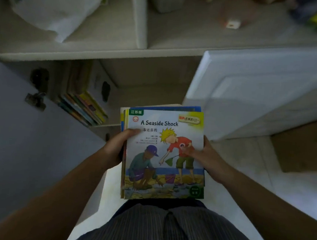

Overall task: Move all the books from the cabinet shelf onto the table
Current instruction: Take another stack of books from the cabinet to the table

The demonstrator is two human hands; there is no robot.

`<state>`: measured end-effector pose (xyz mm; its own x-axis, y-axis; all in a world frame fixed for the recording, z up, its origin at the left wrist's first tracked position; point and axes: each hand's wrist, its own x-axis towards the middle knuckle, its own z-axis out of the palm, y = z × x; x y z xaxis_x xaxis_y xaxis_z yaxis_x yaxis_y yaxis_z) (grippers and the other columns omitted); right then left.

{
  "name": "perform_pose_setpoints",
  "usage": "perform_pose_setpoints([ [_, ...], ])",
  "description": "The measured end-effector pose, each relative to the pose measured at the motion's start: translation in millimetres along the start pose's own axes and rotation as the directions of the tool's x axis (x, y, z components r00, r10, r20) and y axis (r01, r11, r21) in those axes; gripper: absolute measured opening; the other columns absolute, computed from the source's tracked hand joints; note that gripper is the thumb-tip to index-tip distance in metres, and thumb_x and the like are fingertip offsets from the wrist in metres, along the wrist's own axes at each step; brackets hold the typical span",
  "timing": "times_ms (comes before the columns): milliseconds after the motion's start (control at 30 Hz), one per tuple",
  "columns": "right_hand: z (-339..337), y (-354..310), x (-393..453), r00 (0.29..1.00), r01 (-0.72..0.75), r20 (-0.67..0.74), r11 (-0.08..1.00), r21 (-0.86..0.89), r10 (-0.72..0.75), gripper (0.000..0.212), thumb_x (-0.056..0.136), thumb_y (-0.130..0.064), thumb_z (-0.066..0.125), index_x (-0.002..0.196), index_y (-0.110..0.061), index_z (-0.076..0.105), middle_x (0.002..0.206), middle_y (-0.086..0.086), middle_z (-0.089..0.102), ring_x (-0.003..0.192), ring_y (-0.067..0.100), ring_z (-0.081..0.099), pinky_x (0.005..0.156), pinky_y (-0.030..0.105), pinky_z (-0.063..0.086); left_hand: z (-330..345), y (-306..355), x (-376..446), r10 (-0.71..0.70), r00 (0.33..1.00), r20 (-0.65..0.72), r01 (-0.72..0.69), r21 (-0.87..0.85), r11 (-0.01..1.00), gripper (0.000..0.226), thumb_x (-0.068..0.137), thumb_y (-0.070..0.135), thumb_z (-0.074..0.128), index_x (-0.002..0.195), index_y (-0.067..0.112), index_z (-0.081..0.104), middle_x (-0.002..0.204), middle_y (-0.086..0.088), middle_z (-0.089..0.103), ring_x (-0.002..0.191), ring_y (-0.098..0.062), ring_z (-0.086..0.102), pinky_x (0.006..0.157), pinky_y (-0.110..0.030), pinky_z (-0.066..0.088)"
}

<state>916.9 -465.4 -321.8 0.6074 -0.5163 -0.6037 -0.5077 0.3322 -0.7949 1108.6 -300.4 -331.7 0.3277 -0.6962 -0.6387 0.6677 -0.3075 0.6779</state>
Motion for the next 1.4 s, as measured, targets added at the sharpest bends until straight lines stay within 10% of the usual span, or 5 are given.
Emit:
perform_pose_setpoints([
  [567, -75.1, 171.7, -253.4, 0.773, -0.059, -0.584, 0.945, 0.322, 0.248, 0.089, 0.072, -0.031, 0.078, 0.14, -0.015, 0.024, 0.125, 0.01, 0.058, 0.097, 0.022, 0.066, 0.088, 0.043, 0.056, 197.1, -133.0, -52.8, -0.32, 0.867, 0.382, 0.07, 0.543, 0.837, 0.013, 0.09, 0.024, 0.058, 0.1, 0.021, 0.065, 0.088, -0.005, 0.076, 0.084, -0.025, 0.071, 0.076, -0.039, 0.058],
  [1400, -6.5, 386.4, -528.5, 0.405, 0.29, -0.688, 0.629, 0.721, 0.602, 0.094, 0.075, -0.027, 0.075, 0.144, -0.031, 0.01, 0.13, 0.005, 0.052, 0.096, 0.019, 0.065, 0.067, 0.03, 0.06, 361.6, -389.1, -205.2, -0.773, 0.453, 0.444, -0.301, 0.892, 0.337, 0.031, 0.084, 0.02, 0.068, 0.112, 0.009, 0.062, 0.105, -0.015, 0.072, 0.092, -0.032, 0.07, 0.073, -0.041, 0.06],
])
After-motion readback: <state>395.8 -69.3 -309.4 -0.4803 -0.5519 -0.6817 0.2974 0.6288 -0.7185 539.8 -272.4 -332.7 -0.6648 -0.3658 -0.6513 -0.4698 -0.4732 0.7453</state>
